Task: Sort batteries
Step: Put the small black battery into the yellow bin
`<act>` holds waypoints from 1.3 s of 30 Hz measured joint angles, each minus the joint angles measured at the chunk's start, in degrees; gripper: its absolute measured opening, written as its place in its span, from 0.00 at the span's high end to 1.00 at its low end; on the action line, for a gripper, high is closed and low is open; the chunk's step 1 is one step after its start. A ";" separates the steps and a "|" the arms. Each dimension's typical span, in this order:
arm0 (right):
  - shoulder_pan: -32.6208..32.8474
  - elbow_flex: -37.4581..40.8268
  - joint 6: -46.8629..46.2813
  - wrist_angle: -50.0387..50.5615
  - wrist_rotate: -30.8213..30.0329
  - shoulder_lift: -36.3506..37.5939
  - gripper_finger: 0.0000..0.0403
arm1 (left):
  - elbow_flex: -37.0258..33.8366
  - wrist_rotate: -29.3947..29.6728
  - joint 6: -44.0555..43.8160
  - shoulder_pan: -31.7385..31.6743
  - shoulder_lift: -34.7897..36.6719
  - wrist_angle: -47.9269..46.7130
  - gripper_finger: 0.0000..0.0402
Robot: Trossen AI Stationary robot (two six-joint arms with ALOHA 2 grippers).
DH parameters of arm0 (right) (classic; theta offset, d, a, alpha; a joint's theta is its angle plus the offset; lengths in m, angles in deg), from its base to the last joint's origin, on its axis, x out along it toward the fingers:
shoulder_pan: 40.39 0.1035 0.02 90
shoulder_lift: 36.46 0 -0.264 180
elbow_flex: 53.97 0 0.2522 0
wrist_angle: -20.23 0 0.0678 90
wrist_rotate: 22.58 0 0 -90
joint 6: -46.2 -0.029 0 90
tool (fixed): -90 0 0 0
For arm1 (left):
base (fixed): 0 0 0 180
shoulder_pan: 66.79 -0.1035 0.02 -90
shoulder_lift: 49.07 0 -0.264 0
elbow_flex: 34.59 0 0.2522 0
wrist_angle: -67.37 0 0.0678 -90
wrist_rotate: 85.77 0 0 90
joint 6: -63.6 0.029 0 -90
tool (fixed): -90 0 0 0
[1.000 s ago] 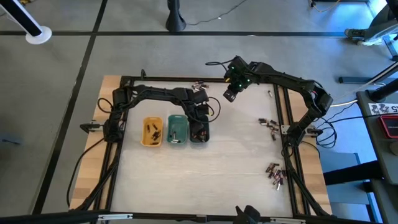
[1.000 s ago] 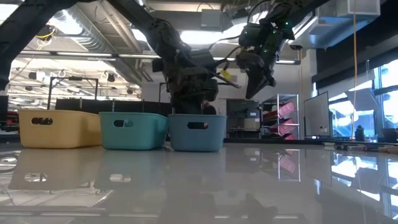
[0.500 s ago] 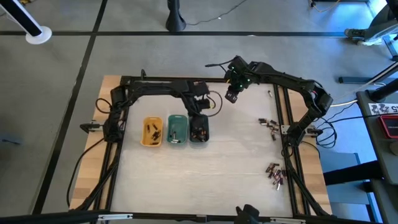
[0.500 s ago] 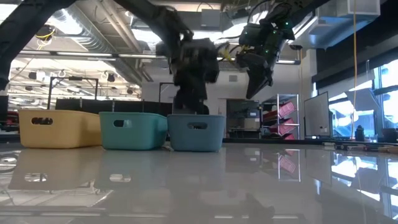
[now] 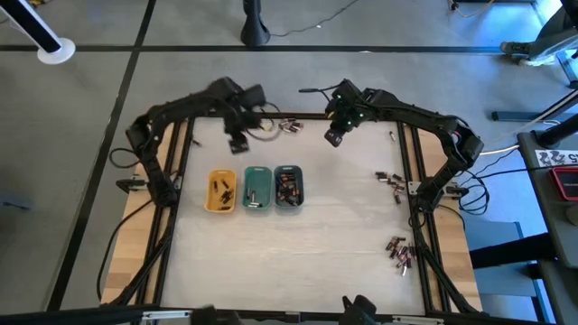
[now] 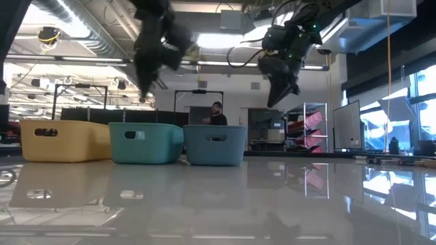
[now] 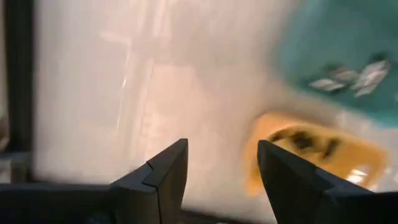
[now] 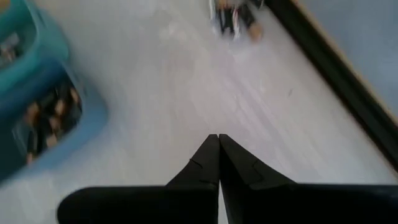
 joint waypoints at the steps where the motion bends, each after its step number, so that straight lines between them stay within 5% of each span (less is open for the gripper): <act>1: 0.00 0.00 -1.21 -1.39 0.04 0.00 0.99 | -0.74 0.86 0.63 -2.35 0.00 0.01 0.55; 12: 0.05 0.00 -9.70 -5.91 1.03 0.02 0.99 | -15.99 11.20 6.25 -19.06 -1.17 10.24 0.55; 22: 0.03 0.00 -9.97 -5.94 0.81 0.02 0.99 | -25.78 18.95 18.73 -16.01 -1.18 16.55 0.55; 39: 0.01 0.00 -5.69 -3.23 0.88 0.02 0.99 | -30.18 23.12 20.38 -15.73 -3.83 18.50 0.55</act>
